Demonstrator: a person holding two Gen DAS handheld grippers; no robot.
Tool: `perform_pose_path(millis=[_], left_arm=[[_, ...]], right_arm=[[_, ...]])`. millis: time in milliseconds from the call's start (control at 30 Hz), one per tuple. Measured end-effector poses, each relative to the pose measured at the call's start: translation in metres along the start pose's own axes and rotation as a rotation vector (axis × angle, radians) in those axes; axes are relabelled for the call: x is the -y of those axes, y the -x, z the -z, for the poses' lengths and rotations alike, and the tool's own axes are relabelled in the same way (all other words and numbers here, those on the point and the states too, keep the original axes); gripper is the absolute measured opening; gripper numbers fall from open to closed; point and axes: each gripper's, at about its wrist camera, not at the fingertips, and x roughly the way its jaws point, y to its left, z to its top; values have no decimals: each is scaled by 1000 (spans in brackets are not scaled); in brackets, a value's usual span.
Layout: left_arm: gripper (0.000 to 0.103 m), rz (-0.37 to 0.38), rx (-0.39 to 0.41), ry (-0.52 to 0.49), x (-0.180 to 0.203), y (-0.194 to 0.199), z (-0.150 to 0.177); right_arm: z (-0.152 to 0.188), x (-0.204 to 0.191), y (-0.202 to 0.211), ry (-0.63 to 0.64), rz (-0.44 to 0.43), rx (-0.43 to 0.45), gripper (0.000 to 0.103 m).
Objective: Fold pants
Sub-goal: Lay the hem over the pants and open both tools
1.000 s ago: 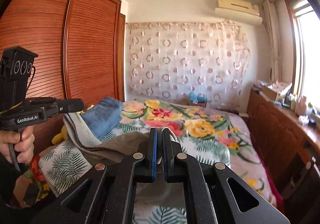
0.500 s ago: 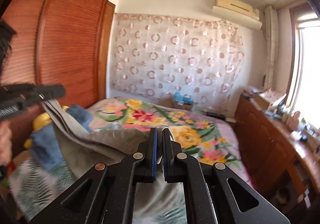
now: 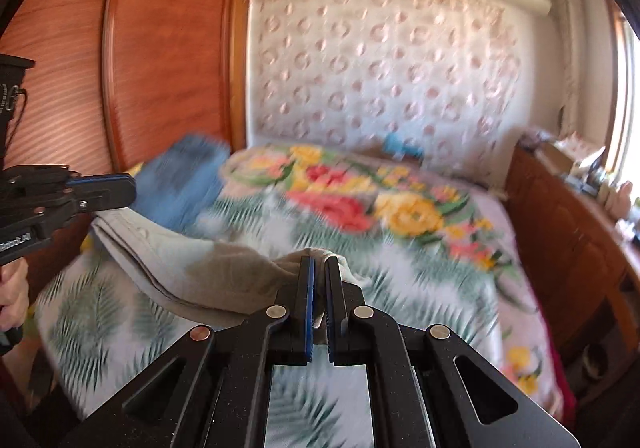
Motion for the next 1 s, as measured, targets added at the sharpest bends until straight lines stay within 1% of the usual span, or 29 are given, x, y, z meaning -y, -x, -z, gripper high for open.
perform_pose_path(millis=[67,133,300,367,433,500,567,667,733,833,900,967,1000], left_arm=[[3,14,-37,22,-1,-2,18],[3,19,-62,19,5,-3,29],[3,24,-119,-1,19,-2,59],[3,26,-130,-6,20,-1,71],[3,28,-150,-4,19,-3,81],[3,31,-178,8,16,-8,90],[3,36,-195,27,13,-11,96],[3,24,-191,15,16,-8,102],[3,20,-188,17,16,-8,104],[3,32,-203,30,16,-10,109],[4,17,-209,28,18,-12,111],[19,10,-208,35,19,-12,113],[21,8,-207,39,19,-12,113]], right_arm=[[23,-7,-5,-4,-16,-45,4],[37,-11,-8,-9,-24,-80,4],[54,-7,-10,-50,-53,-118,4],[60,1,-11,-57,-61,-133,4],[67,-1,-15,-66,-70,-151,4],[75,0,-19,-79,-59,-171,4],[81,1,-22,-105,-50,-194,4],[84,5,-22,-142,-58,-201,4],[85,5,-20,-150,-55,-199,4],[90,5,-16,-150,-46,-203,4],[90,6,-11,-147,-35,-201,5],[93,5,-5,-147,-30,-194,9],[93,5,-2,-144,-24,-190,10]])
